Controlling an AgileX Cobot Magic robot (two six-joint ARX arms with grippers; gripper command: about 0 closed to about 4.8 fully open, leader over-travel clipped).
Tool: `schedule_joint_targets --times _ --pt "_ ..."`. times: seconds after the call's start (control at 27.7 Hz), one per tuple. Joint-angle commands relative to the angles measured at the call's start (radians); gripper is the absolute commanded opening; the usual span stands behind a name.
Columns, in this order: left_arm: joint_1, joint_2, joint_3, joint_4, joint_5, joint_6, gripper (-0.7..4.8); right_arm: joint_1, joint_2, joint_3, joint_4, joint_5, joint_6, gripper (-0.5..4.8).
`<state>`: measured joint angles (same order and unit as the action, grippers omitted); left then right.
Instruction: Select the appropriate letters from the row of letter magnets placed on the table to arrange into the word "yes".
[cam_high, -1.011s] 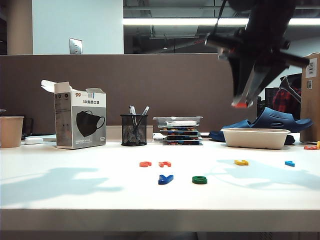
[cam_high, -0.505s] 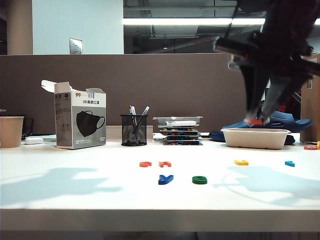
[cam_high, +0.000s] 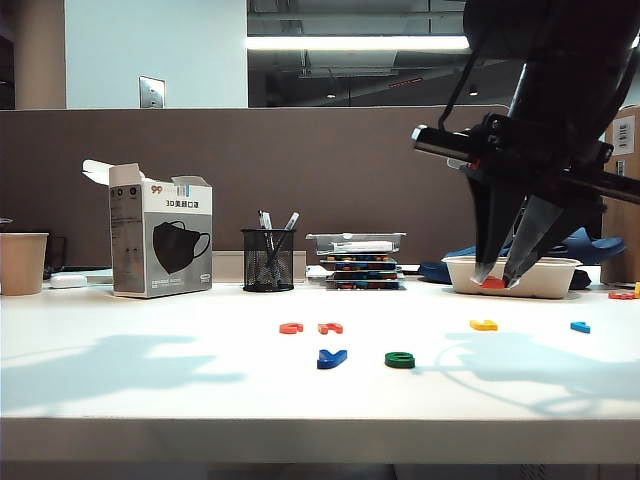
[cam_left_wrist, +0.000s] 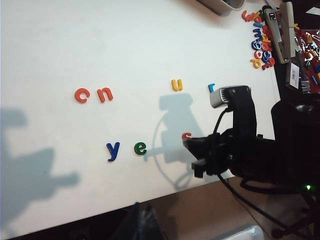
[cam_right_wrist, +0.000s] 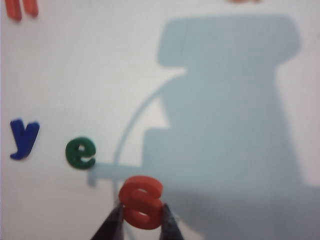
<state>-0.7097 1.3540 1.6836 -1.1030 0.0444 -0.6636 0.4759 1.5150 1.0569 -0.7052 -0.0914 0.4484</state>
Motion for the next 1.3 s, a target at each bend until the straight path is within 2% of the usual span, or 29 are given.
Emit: schedule_joint_targets --times 0.04,0.54,1.19,1.3 --pt "0.0 -0.002 0.003 0.005 0.001 0.004 -0.05 0.005 0.017 0.0 0.035 0.011 0.005 0.53" --pt "0.0 -0.002 0.003 0.005 0.001 0.004 -0.05 0.04 0.147 0.0 0.082 0.022 0.017 0.53" --pt "0.0 -0.002 0.003 0.005 0.001 0.004 -0.05 0.053 0.193 0.0 0.095 0.021 0.026 0.53" --pt "0.0 -0.002 0.003 0.005 0.001 0.004 -0.05 0.053 0.193 0.001 0.097 -0.034 0.032 0.53"
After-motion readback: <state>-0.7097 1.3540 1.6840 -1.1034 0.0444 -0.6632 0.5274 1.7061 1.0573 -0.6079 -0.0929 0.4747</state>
